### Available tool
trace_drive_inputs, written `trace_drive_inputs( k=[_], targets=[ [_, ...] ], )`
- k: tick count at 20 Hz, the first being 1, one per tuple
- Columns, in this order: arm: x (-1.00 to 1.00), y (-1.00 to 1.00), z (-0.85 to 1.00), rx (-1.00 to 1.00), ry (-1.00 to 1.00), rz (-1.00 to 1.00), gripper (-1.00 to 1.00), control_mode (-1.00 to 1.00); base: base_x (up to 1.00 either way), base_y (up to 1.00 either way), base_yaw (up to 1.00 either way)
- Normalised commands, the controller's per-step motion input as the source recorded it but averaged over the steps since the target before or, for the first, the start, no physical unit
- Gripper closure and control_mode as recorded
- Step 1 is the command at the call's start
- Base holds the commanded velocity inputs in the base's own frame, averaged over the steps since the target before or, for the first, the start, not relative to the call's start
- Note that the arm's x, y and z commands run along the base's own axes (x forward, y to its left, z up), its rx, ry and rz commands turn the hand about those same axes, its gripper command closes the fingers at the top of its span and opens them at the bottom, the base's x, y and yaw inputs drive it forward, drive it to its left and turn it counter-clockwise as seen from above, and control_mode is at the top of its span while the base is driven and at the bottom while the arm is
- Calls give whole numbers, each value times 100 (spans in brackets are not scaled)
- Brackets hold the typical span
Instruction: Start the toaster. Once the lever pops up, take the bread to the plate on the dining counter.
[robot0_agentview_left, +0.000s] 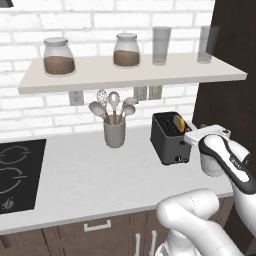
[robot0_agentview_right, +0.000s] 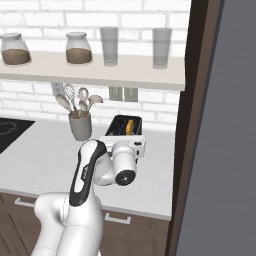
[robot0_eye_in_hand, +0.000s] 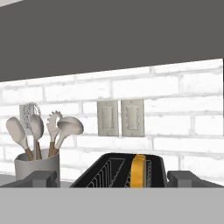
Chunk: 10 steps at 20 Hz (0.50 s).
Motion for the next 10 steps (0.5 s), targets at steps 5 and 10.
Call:
trace_drive_inputs(
  k=[5, 10],
  targets=[
    [0, 0, 0, 0, 0, 0, -100, -100, 0, 0, 0],
    [0, 0, 0, 0, 0, 0, -100, -100, 0, 0, 0]
  ],
)
